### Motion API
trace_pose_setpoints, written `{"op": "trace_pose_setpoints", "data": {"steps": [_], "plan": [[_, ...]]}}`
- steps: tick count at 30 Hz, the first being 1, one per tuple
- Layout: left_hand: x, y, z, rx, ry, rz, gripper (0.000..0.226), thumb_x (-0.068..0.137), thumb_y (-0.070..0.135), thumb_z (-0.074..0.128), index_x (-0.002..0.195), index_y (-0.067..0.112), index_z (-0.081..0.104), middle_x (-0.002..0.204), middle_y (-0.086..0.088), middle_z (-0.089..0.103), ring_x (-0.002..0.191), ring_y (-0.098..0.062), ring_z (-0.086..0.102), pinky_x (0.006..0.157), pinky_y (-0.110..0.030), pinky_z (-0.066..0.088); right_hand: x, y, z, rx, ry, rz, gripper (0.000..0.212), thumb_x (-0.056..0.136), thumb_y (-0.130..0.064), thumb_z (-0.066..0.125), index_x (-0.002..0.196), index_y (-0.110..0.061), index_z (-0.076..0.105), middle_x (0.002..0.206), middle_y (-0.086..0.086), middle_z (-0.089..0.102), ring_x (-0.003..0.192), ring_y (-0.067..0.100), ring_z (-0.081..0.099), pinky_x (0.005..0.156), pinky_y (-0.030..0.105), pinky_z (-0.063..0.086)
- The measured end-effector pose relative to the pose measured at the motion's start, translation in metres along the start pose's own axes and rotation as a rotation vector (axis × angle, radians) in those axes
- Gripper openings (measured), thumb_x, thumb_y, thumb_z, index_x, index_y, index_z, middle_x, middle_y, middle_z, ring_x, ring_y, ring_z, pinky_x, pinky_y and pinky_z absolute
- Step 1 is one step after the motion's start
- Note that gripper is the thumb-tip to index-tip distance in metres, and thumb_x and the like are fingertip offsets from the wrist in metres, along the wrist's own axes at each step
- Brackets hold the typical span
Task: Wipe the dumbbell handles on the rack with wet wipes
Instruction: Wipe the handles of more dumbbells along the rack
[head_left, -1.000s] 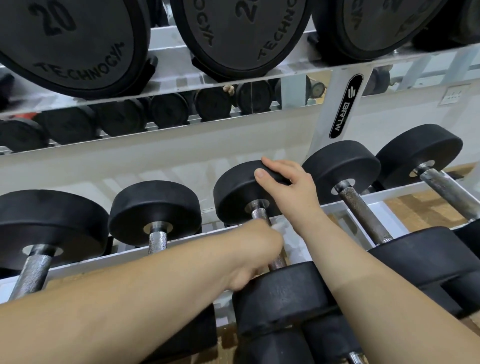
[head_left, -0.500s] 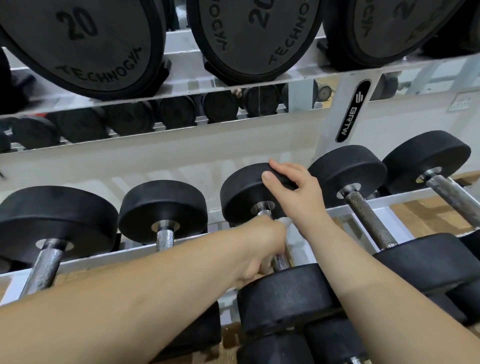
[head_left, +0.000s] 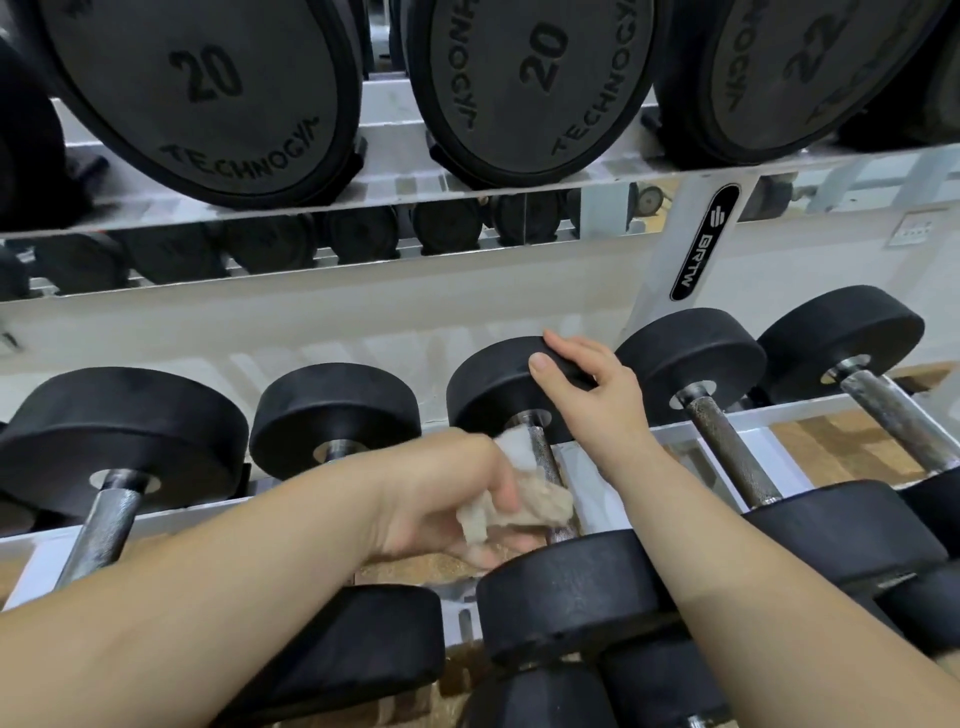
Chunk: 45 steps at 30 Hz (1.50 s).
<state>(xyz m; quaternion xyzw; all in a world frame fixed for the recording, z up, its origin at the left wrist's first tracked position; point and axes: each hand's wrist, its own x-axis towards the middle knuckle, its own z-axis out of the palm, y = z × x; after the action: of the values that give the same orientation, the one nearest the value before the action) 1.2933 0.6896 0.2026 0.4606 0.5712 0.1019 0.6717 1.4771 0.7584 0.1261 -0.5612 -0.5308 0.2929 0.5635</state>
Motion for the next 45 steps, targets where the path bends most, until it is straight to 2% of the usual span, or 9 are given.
{"op": "trace_pose_setpoints", "data": {"steps": [7,12,17,24,28,31,37,41,45], "plan": [[-0.009,-0.002,0.001,-0.236,0.176,0.298,0.019,0.097,0.013,0.06,0.107,0.01,0.075,0.106,-0.007,0.08,0.11,-0.031,0.073,0.099,-0.047,0.055,-0.016,-0.045,-0.018,-0.082,-0.236,0.095,0.047,0.1,-0.043,0.066,0.145,-0.032,0.06,0.124,-0.031,0.058,0.111,-0.02,0.053,0.097,0.005,0.041],[-0.007,-0.005,0.0,-0.294,0.066,0.434,0.023,0.097,0.0,0.06,0.117,0.002,0.071,0.111,-0.018,0.077,0.108,-0.037,0.072,0.096,-0.053,0.058,-0.045,-0.085,-0.039,0.035,-0.19,0.122,0.057,0.085,-0.051,0.077,0.136,-0.029,0.067,0.124,-0.019,0.071,0.118,-0.002,0.064,0.101,0.026,0.051],[0.005,-0.001,-0.005,-0.157,-0.085,0.531,0.026,0.095,0.007,0.07,0.121,0.005,0.071,0.115,-0.023,0.074,0.094,-0.031,0.068,0.083,-0.044,0.05,-0.059,-0.084,-0.052,0.23,-0.59,0.349,0.046,0.076,-0.045,0.085,0.116,-0.022,0.079,0.114,0.011,0.078,0.104,0.024,0.074,0.095,0.042,0.057],[0.021,0.003,-0.015,-0.236,-0.033,0.508,0.008,0.089,0.006,0.075,0.096,0.005,0.073,0.098,-0.022,0.076,0.08,-0.027,0.068,0.071,-0.038,0.055,-0.041,-0.062,-0.066,0.307,-0.457,0.401,0.024,0.071,-0.015,0.09,0.066,-0.014,0.067,0.071,0.011,0.065,0.057,0.018,0.063,0.049,0.026,0.053],[0.028,0.006,-0.018,-0.29,0.077,0.59,0.007,0.089,0.005,0.075,0.095,0.008,0.073,0.095,-0.024,0.075,0.08,-0.029,0.069,0.075,-0.043,0.057,-0.03,-0.057,-0.074,0.269,-0.511,0.435,0.029,0.073,-0.026,0.087,0.07,-0.016,0.06,0.073,0.004,0.059,0.063,0.013,0.057,0.056,0.022,0.044],[0.031,0.005,-0.011,-0.234,0.103,0.633,0.005,0.09,0.01,0.078,0.09,0.014,0.076,0.096,-0.026,0.073,0.077,-0.029,0.066,0.074,-0.046,0.054,-0.028,-0.059,-0.061,0.275,-0.607,0.481,0.047,0.084,-0.031,0.083,0.101,0.007,0.062,0.09,0.011,0.069,0.08,0.018,0.067,0.07,0.026,0.053],[0.039,0.003,-0.016,-0.042,0.447,0.741,0.009,0.093,0.014,0.075,0.089,0.022,0.077,0.082,-0.001,0.073,0.063,-0.005,0.062,0.062,-0.023,0.055,-0.03,-0.044,-0.058,0.136,-0.458,0.552,0.03,0.103,-0.029,0.062,0.102,-0.001,0.074,0.076,0.009,0.065,0.054,0.014,0.053,0.044,0.023,0.04],[0.051,-0.002,-0.021,0.633,0.779,0.93,0.034,0.096,0.02,0.065,0.13,0.027,0.065,0.134,0.008,0.055,0.122,-0.009,0.05,0.107,-0.029,0.043,-0.028,-0.026,-0.072,-0.202,-0.19,0.597,0.027,0.103,-0.023,0.063,0.091,-0.001,0.073,0.084,0.02,0.075,0.065,0.02,0.064,0.064,0.029,0.051],[0.059,-0.007,-0.012,0.927,0.538,0.765,0.088,0.098,0.019,0.057,0.165,0.028,0.0,0.172,0.008,-0.013,0.159,-0.018,-0.012,0.13,-0.035,0.005,-0.034,-0.022,-0.048,-0.263,-0.214,0.702,0.018,0.1,-0.022,0.061,0.102,-0.005,0.068,0.093,0.013,0.06,0.074,0.022,0.056,0.057,0.037,0.062]]}}
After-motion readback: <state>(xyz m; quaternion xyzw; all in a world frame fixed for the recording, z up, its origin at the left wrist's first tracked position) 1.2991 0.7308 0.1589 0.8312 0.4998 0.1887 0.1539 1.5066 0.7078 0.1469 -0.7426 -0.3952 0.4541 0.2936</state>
